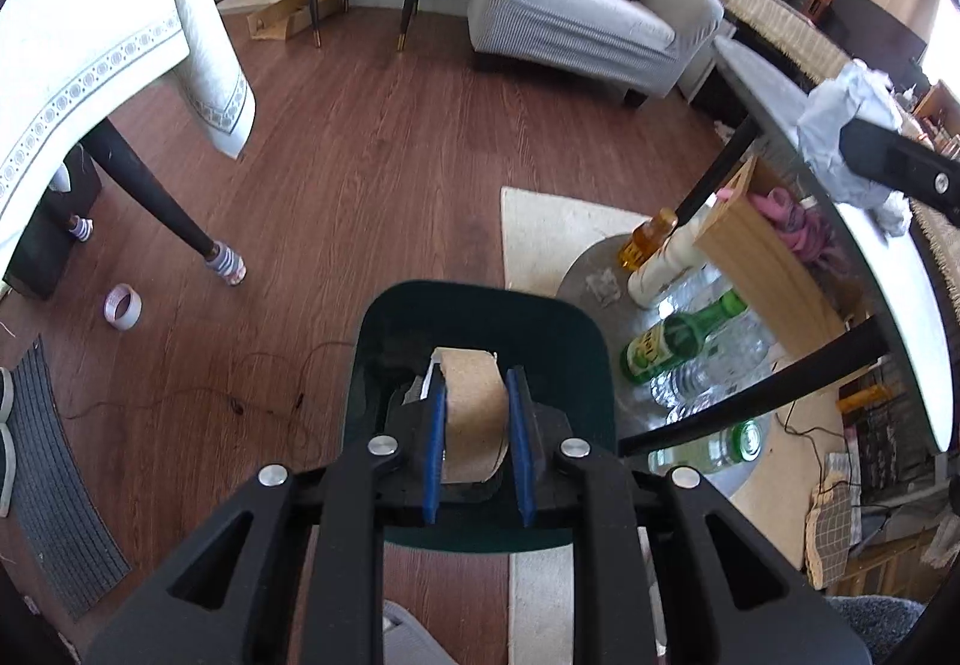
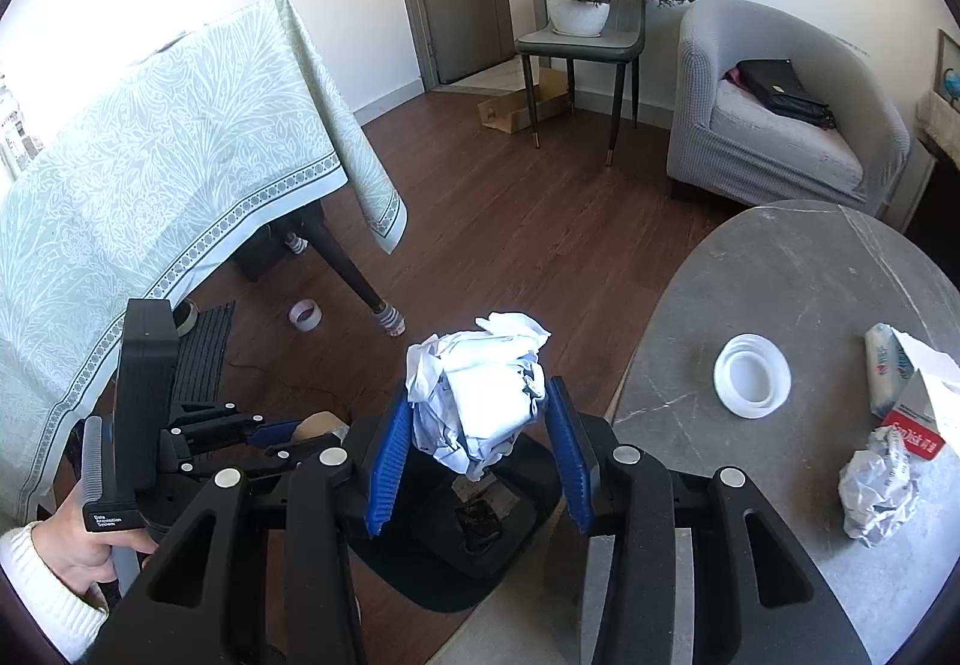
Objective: Collect trash
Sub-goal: 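Carry both items over the green bin and open the left gripper to drop the tape, then lower the paper ball into the green bin and open the right gripper, then move both open tools back over the marble table, then grasp the white bottle cap with the left gripper while right gripper grasps a silver paper ball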
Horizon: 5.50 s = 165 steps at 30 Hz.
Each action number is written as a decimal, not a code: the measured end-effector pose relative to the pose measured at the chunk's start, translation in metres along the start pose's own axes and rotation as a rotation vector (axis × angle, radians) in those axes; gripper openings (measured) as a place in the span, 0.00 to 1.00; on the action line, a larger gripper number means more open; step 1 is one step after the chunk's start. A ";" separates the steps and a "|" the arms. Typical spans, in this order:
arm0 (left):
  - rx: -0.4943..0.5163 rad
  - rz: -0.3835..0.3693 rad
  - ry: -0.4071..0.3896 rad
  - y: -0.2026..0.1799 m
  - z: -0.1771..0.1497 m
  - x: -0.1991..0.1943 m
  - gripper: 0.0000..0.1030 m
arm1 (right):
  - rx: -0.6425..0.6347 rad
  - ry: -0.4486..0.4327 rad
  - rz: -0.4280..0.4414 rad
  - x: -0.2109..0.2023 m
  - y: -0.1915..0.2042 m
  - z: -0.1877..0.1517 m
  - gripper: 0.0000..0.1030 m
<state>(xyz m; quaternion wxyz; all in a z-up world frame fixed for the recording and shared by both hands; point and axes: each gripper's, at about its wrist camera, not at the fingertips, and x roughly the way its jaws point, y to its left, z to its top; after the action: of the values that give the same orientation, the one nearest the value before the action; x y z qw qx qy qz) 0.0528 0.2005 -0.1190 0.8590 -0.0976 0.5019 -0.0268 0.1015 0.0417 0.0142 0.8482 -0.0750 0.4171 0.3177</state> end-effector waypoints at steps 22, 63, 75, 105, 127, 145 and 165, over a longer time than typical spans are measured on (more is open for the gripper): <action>0.006 -0.012 0.125 0.020 -0.024 0.023 0.29 | -0.022 0.202 0.043 0.077 0.034 -0.003 0.43; -0.008 -0.021 -0.257 0.006 0.015 -0.101 0.13 | -0.082 0.472 0.013 0.188 0.057 -0.058 0.44; -0.001 -0.048 -0.367 -0.017 0.033 -0.136 0.13 | -0.157 0.534 -0.045 0.197 0.052 -0.079 0.52; 0.046 -0.085 -0.458 -0.081 0.051 -0.148 0.20 | -0.102 0.046 -0.046 0.014 0.003 -0.005 0.45; 0.161 -0.143 -0.382 -0.165 0.069 -0.083 0.52 | 0.035 -0.077 -0.215 -0.070 -0.103 -0.045 0.63; 0.212 -0.138 -0.294 -0.213 0.082 -0.017 0.61 | 0.162 -0.056 -0.195 -0.070 -0.148 -0.065 0.67; 0.211 -0.144 -0.253 -0.215 0.103 0.011 0.54 | 0.141 -0.006 -0.195 -0.046 -0.158 -0.051 0.53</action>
<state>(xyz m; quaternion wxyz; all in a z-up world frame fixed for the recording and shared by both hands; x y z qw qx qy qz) 0.1586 0.0031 -0.0373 0.9166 -0.0451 0.3761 -0.1282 0.1416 -0.1244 -0.0055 0.8794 -0.0544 0.4267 0.2038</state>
